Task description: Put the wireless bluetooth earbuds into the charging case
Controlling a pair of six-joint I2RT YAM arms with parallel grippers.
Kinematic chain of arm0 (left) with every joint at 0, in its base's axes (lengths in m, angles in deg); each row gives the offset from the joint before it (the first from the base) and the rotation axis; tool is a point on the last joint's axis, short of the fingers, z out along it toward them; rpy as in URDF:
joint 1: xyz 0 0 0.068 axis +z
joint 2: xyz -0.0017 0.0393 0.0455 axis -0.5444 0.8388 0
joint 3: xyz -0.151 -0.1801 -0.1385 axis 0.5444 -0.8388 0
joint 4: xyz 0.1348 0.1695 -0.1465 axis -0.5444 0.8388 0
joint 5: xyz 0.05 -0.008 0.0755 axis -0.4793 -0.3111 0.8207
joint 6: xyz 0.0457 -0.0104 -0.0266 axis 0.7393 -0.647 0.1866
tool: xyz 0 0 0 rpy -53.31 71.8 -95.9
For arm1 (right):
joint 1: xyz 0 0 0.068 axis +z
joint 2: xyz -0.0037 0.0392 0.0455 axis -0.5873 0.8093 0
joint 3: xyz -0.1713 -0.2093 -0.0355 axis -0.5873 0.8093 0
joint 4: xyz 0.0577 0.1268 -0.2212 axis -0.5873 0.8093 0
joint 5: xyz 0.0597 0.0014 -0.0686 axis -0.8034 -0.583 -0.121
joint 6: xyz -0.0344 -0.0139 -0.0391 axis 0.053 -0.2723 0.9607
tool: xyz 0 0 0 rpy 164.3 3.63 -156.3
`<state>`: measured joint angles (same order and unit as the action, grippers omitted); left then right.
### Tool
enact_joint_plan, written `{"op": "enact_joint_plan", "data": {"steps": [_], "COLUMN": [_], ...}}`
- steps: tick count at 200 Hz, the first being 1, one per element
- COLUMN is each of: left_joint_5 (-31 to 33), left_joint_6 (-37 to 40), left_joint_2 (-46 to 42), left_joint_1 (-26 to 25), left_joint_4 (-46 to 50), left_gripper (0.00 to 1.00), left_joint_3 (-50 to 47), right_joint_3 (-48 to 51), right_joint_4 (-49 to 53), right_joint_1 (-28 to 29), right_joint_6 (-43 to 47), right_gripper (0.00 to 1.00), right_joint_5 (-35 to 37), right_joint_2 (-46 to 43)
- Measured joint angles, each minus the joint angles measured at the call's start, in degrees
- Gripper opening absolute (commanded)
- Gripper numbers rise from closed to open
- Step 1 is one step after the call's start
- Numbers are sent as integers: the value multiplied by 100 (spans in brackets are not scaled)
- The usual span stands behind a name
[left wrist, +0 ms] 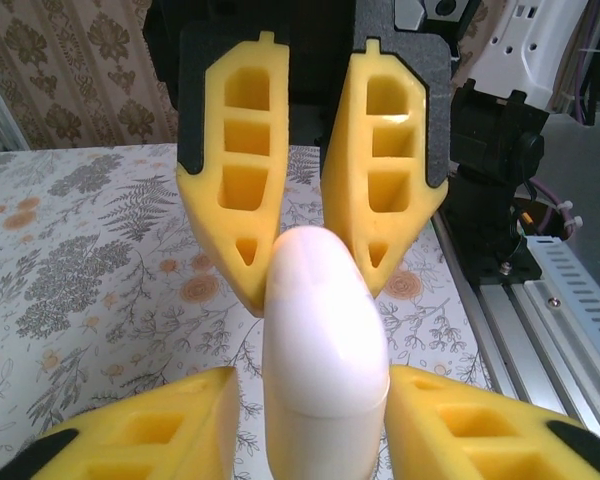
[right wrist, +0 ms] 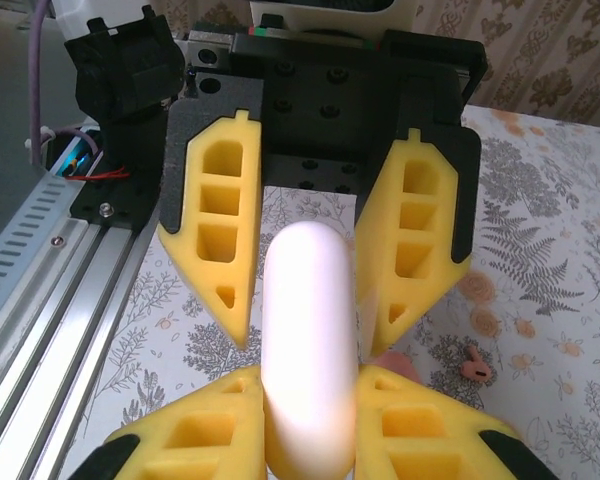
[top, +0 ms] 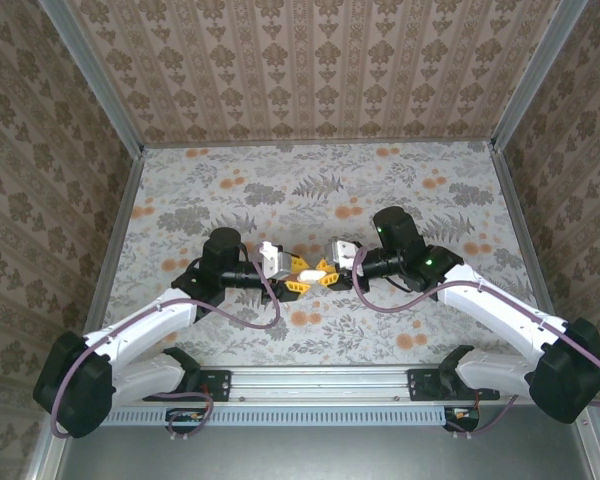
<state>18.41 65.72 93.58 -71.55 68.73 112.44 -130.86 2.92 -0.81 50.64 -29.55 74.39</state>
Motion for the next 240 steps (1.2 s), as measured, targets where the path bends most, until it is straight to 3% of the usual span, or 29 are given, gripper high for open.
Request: {"op": "enact_joint_plan", "data": {"steps": [47,75,111,240], "left_joint_5": [20,26,22,306], "left_joint_6": [2,11,9,13], "left_joint_2": [0,0,0,0], "left_joint_1": [-2,-2,-2,9], "left_joint_4": [7,9,13,39], "left_gripper": [23,21,20,19], "left_joint_3": [4,9,15,85], "right_joint_3": [0,0,0,0], "right_joint_4": [2,-7,-63,-308], "right_joint_1": [0,2,4,-389], "right_joint_6": [39,15,-107,-632], "right_gripper": [19,35,40,43], "right_joint_5": [42,61,120,33], "right_joint_2": [7,7,7,-33]}}
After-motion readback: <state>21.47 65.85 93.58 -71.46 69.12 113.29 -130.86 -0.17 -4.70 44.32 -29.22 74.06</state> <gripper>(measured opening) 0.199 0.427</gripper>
